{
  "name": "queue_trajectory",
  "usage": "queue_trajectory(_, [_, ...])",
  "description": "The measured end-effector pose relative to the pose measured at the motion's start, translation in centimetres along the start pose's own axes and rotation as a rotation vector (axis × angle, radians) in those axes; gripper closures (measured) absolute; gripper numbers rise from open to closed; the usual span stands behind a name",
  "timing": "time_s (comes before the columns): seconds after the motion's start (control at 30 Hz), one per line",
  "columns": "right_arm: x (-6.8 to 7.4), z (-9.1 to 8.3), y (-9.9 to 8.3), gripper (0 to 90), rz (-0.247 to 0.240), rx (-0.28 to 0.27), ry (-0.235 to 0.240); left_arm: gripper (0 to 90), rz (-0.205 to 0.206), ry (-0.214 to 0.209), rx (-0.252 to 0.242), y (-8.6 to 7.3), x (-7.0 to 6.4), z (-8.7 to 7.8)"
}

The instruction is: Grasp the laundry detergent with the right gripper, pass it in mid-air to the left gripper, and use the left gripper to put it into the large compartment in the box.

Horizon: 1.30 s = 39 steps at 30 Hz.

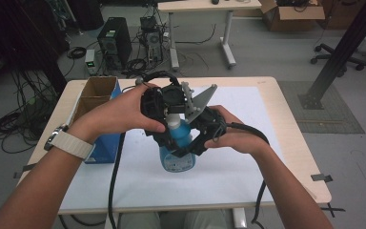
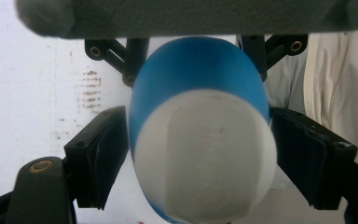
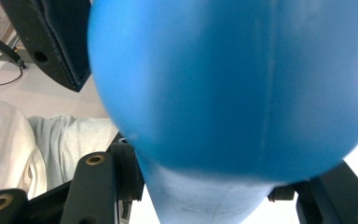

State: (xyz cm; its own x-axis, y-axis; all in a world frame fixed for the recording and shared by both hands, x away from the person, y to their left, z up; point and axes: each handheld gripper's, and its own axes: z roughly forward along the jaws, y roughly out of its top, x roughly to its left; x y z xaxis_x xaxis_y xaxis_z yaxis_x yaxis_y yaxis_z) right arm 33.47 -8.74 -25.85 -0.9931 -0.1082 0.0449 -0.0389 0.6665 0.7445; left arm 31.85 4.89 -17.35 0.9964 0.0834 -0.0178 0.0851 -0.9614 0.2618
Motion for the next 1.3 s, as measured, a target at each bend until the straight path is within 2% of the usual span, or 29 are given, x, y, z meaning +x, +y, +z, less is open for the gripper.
queue_trajectory(0.17, [0.02, -0.01, 0.01, 44.0, 0.0, 0.0, 0.002, 24.0, -0.002, -0.005, 0.006, -0.05, 0.04, 0.11])
queue_trajectory(0.37, [0.06, 0.0, 0.02, 44.0, -0.004, 0.003, -0.003, 31.8, -0.002, -0.008, -0.009, -0.18, 0.02, 0.14])
queue_trajectory(0.83, [0.2, 0.2, 0.06, 44.0, -0.001, 0.013, 0.003, 37.0, -0.002, -0.001, -0.002, -0.32, 0.01, 0.41])
queue_trajectory(1.3, [0.28, 0.26, -0.04, 43.9, -0.004, 0.01, -0.003, 37.5, -0.006, 0.013, 0.001, -0.28, -0.17, 0.45])
